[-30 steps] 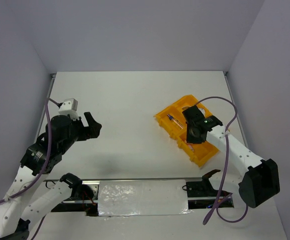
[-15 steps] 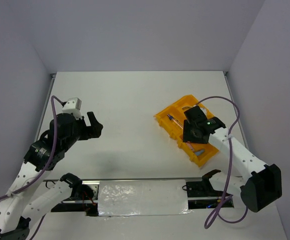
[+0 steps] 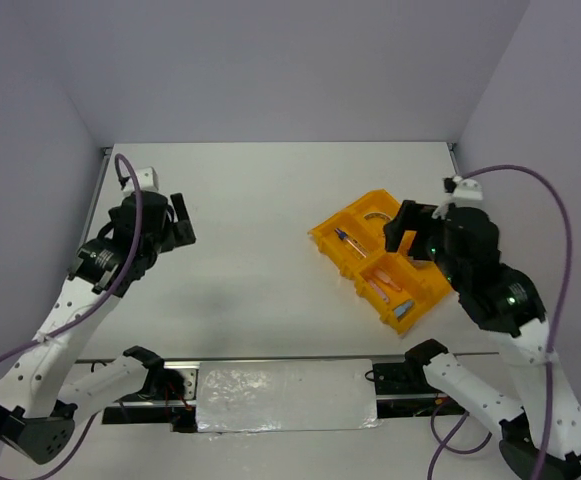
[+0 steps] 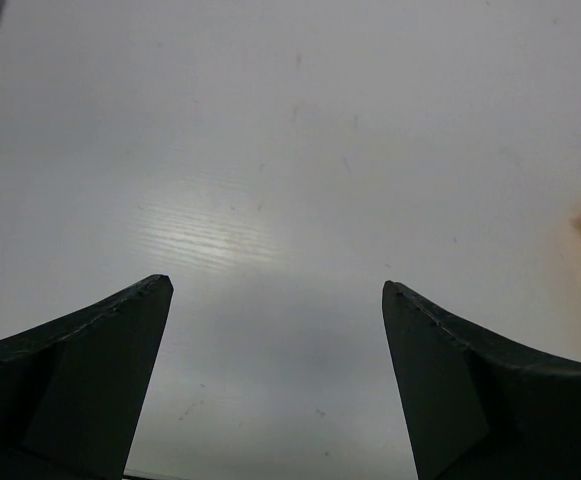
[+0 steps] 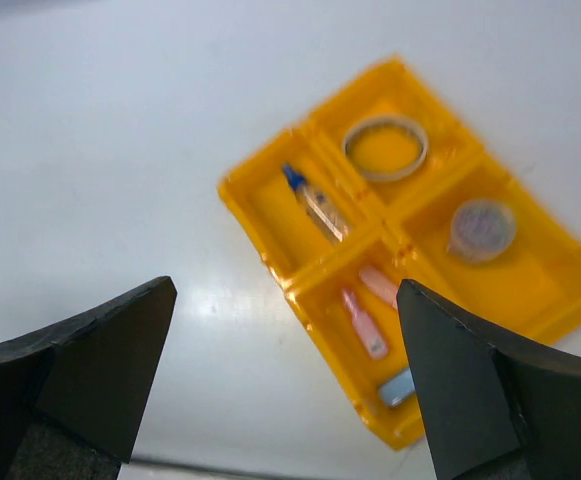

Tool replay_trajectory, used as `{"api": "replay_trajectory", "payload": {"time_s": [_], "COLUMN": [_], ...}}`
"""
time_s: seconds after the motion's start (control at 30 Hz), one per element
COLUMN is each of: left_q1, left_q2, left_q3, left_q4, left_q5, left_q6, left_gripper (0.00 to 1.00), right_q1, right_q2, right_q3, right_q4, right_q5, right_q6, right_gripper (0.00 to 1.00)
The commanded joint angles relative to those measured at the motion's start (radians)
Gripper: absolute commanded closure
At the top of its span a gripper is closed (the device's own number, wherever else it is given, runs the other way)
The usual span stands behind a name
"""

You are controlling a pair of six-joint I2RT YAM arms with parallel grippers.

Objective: Sort the stationery into containers
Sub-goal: Reset both arms

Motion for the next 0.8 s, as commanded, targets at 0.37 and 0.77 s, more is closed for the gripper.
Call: {"api": "replay_trajectory", "payload": {"time_s": [0.37, 0.77], "left_q1": [0.047, 0.047], "left_q2": [-0.296, -0.504], "left_q3": [0.165, 0.13], "left_q4": [-0.162, -0.145], "left_q5": [-0.381, -0.305], "left_q6": [0.042, 0.067], "left_gripper": [0.01, 0.01], "right_q1": [0.005, 0.005], "right_q2": [-0.217, -0.37], "right_q3": [0.301, 0.226], "right_q4": [-0.281, -0.212], "right_q5": [0.279, 0.236], "right_q6": [-0.132, -0.143], "right_gripper": [0.0, 0.0]}}
